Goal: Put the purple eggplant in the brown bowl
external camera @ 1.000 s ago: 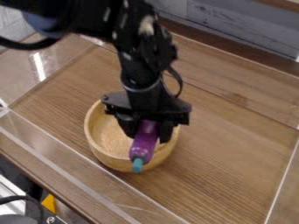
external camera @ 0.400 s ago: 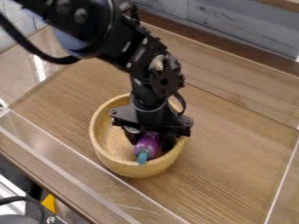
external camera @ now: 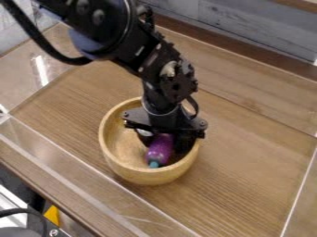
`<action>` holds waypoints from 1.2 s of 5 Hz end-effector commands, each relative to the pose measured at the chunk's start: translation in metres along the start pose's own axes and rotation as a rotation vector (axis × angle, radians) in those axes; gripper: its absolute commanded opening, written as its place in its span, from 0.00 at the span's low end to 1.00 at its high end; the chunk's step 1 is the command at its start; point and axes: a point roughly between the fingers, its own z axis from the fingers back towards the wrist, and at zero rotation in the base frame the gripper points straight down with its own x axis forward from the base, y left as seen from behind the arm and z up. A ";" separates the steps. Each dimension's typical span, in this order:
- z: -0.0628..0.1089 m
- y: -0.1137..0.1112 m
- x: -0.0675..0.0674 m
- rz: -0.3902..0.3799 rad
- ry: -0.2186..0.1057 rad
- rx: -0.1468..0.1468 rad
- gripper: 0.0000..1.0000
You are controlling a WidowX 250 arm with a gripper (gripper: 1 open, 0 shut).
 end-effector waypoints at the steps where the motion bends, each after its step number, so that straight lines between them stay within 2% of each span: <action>1: -0.006 -0.002 0.003 0.026 0.024 0.039 0.00; 2: -0.009 0.005 0.000 0.060 0.024 0.052 1.00; 3: -0.010 0.013 -0.002 0.093 0.020 0.066 1.00; 5: 0.003 0.019 0.005 0.166 0.008 0.097 1.00; 6: -0.003 0.030 0.007 0.124 -0.001 0.092 1.00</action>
